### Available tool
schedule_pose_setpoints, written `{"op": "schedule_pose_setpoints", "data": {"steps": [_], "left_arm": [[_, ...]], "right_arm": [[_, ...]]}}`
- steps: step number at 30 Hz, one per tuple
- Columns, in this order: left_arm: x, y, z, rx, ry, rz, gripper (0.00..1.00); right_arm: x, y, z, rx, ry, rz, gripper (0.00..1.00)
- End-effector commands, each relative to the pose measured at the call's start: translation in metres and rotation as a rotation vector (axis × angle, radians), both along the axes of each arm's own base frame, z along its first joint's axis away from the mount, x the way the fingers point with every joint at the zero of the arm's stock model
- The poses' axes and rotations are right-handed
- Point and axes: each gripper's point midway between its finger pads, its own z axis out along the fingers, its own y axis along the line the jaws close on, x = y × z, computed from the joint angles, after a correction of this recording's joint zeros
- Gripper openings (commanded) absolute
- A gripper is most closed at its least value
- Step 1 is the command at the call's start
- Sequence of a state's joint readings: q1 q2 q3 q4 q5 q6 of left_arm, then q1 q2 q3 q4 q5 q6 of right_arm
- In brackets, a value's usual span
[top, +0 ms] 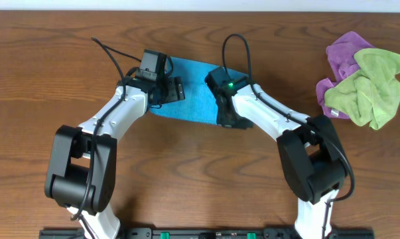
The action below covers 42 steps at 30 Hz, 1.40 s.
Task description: Fold the cloth
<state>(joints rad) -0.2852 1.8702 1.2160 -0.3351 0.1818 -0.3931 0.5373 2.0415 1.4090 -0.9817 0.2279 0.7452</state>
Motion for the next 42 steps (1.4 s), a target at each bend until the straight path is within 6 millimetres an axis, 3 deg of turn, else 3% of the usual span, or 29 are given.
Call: {"op": "schedule_pose_setpoints", "data": {"steps": [1,7,10,15,18,25,31,37,42], "left_arm": [[-0.004,0.001,-0.009,0.002,0.026,0.006,0.84],[-0.003,0.002,-0.009,0.002,0.027,0.009,0.85],[-0.004,0.006,-0.008,0.003,0.034,0.016,0.86],[-0.013,0.011,0.002,0.017,0.049,0.005,0.9],[-0.025,0.016,0.008,0.026,0.078,0.005,0.92],[-0.058,0.045,0.002,0.013,0.248,0.052,0.93],[-0.053,0.061,0.005,-0.092,0.261,0.092,0.93],[-0.051,0.056,0.003,-0.155,0.273,0.079,0.93],[-0.052,0.051,-0.01,-0.185,0.28,0.068,0.92]], "right_arm": [[-0.003,-0.014,0.013,-0.072,-0.041,-0.089,0.23],[-0.006,-0.015,0.026,-0.069,-0.052,-0.087,0.27],[0.006,-0.008,0.049,-0.017,-0.133,-0.061,0.31],[0.029,0.006,0.109,0.107,-0.322,0.039,0.49],[0.029,0.006,0.122,0.16,-0.339,0.054,0.5],[0.021,0.003,0.106,0.266,-0.257,0.023,0.45],[0.016,0.023,0.089,0.376,-0.229,0.101,0.44],[0.014,0.035,0.082,0.5,-0.247,0.16,0.45],[0.009,0.016,0.079,0.559,-0.267,0.148,0.45]]}}
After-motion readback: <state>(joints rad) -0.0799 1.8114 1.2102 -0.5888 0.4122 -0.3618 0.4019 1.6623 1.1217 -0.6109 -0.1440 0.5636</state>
